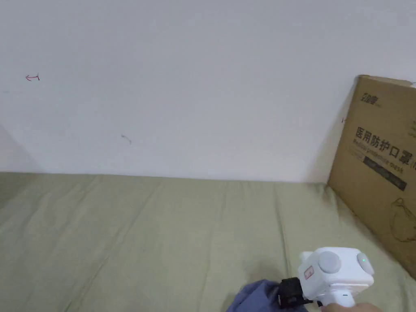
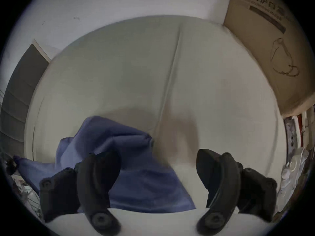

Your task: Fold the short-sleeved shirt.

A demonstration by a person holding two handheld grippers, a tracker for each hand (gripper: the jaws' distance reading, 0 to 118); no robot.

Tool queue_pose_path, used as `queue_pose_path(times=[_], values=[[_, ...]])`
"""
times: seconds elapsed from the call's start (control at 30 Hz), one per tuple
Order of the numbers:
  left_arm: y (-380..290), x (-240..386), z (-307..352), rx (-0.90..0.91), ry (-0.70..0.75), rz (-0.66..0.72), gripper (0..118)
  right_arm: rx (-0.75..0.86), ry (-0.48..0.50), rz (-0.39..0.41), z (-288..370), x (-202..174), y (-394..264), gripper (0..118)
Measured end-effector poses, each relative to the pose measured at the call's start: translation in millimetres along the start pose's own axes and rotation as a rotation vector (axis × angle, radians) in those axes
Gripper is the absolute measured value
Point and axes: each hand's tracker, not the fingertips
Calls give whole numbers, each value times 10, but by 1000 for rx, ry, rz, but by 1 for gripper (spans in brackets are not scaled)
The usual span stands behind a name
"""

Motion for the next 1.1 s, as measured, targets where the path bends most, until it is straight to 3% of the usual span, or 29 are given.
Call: queue_pose_path(times=[0.07, 0.13, 0.17, 0.23, 0.27, 0.37, 0.5, 0.67, 0.77, 0.9, 1.1], values=[[-1, -16, -62, -16, 4, 0, 1, -39, 18, 8, -85, -80, -27, 86], [-34, -6, -86, -26, 12, -5, 1, 4, -49, 89, -30, -204, -108, 84], [-29, -14, -102, -28, 14, -3, 1, 26, -8, 105, 12, -223, -120, 73], [-56, -8, -87, -27, 13, 13, 1, 30, 19, 82, 136, -266, -185, 12], [-71, 0, -51, -18, 3, 24, 1, 65, -33, 86, 236, -269, -231, 0], [-65, 33, 88, 13, -1, 25, 1, 225, 165, -27, 768, -126, -427, 0], [13, 126, 438, 106, -31, 1, 1, 407, 150, -19, 1752, -27, -839, 0], [351, 329, 999, 238, -55, -77, 1, 553, 188, -113, 2869, 140, -1020, 0], [641, 461, 1315, 315, -75, -111, 1, 610, 144, -54, 3423, 134, -955, 0], [997, 635, 1684, 380, -56, -186, 1, 704, 133, -62, 4090, 35, -971, 0], [1485, 744, 2082, 459, -6, -191, 1, 794, 88, -44, 4735, -95, -724, 0]])
